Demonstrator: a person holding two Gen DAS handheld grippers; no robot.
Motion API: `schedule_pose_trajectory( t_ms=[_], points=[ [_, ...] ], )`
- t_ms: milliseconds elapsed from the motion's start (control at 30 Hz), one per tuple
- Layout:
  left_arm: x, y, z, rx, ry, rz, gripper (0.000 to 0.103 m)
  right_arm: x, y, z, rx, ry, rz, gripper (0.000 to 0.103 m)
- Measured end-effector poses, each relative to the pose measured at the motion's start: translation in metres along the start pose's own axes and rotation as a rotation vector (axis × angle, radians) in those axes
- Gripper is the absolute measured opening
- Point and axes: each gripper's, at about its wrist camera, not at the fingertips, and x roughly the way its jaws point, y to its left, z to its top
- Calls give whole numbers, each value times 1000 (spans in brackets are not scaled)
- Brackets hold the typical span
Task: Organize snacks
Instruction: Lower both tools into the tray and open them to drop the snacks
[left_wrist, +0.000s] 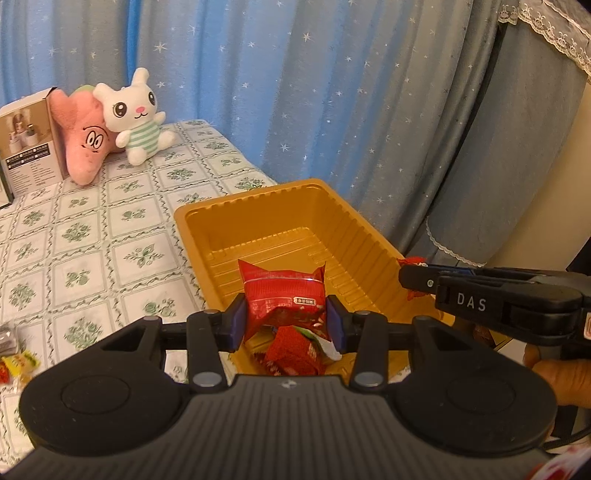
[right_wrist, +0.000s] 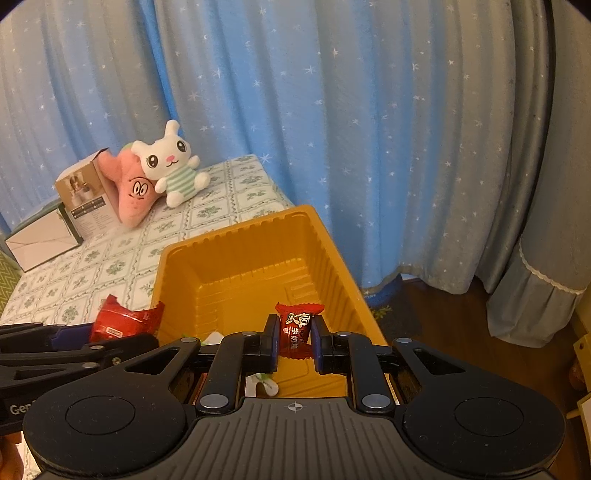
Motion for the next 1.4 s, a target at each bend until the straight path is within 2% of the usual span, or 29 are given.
schedule_pose_trajectory(
  t_ms=[500,667,933,1133,1400],
  points=[
    [33,4,21,-4,16,-8,41,28,4,10,-29,40,-4,18],
    [40,5,25,-6,21,-16,48,32,2,10,-29,47,-6,18],
    [38,17,19,-40,24,-9,55,33,2,10,-29,49,-6,18],
    [37,18,20,-27,20,-14,55,33,2,7,-24,51,-5,18],
    [24,26,16,-42,10,19,58,29,6,9,-23,43,2,18]
  ],
)
